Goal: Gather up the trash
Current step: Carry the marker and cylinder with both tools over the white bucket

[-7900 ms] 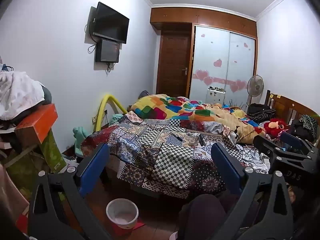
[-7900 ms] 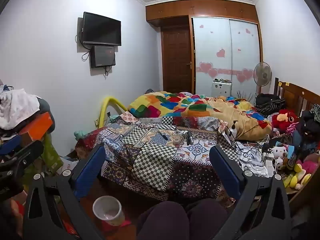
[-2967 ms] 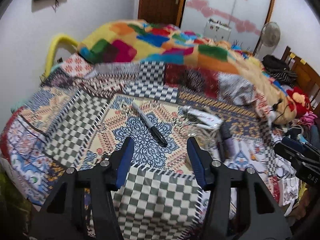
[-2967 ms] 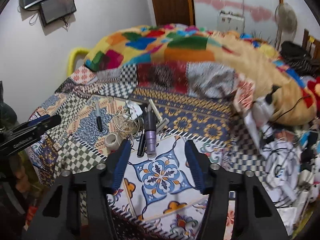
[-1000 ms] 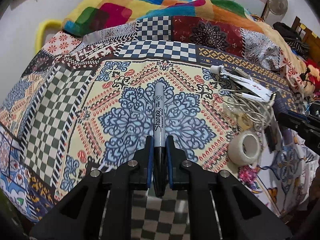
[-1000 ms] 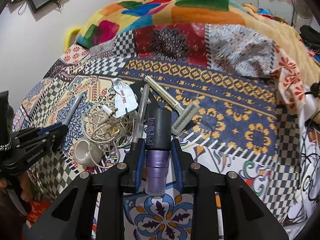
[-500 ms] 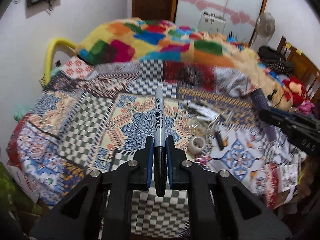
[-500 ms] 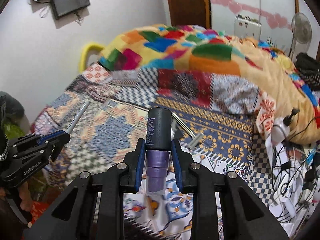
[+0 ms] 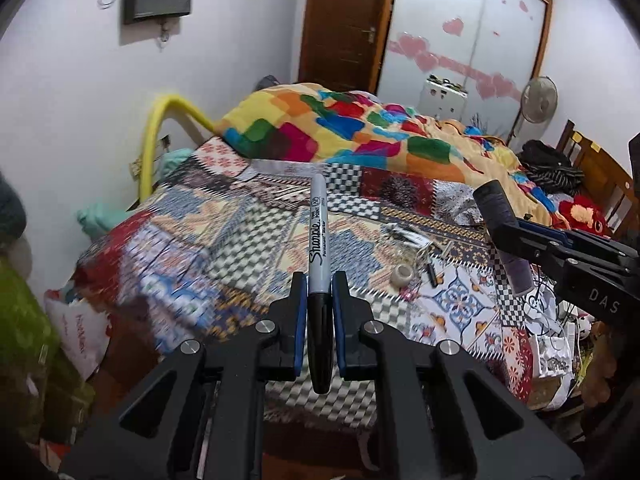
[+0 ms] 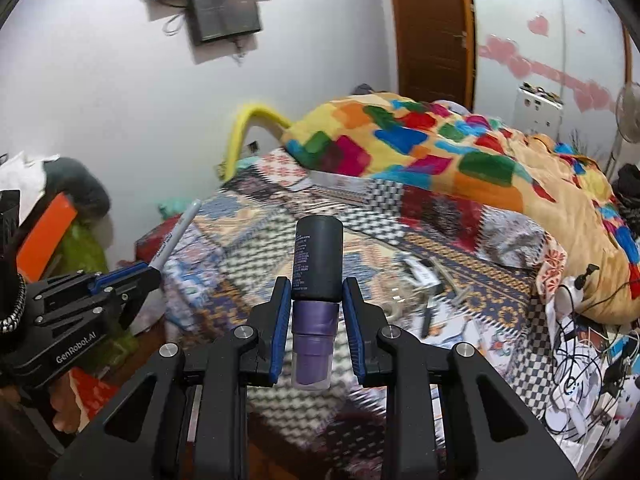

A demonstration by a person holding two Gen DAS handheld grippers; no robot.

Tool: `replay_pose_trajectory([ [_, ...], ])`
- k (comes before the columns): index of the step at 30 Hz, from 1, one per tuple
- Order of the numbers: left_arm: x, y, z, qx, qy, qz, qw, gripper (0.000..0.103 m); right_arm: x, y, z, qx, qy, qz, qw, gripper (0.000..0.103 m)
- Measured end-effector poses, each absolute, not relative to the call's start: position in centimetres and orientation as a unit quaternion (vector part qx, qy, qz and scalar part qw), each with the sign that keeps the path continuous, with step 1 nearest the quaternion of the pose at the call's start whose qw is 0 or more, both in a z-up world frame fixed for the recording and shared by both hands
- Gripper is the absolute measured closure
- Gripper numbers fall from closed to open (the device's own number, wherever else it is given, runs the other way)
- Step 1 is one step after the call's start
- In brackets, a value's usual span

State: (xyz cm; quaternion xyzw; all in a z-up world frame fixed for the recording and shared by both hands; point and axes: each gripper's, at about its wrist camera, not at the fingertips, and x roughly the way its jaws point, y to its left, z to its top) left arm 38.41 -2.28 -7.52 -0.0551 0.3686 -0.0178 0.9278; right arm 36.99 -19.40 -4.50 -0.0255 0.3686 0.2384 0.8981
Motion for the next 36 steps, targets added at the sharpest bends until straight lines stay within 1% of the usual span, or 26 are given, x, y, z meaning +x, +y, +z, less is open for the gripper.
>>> replay_pose_trajectory([
  [5, 33.4, 1.6, -7.2, -0.066, 0.368, 0.016, 0.927, 0.092, 34.0, -16.0, -4.3, -0.032, 0.368, 0.270, 0.889, 0.079],
  [11, 28.1, 6.3, -7.8, -0.079, 0.374, 0.055, 0.923, 0.092, 30.7, -11.3, -5.3, -0.050, 0.373, 0.307, 0.874, 0.079],
  [17, 23.2, 11.1, -10.0, -0.105, 0.384, 0.098, 0.912, 0.092, 28.2, -5.9, -6.8, -0.077, 0.383, 0.346, 0.853, 0.079],
  [22, 19.9, 15.4, -13.2, -0.143, 0.402, 0.131, 0.895, 0.092, 26.4, -0.9, -9.4, -0.117, 0.399, 0.377, 0.828, 0.079],
  [26, 18.8, 18.0, -16.3, -0.165, 0.429, 0.152, 0.875, 0.092, 25.4, 2.2, -11.9, -0.139, 0.424, 0.399, 0.801, 0.079],
  [36, 19.1, 21.1, -24.5, -0.209, 0.503, 0.153, 0.824, 0.092, 25.6, 8.1, -19.9, -0.170, 0.507, 0.422, 0.732, 0.079],
])
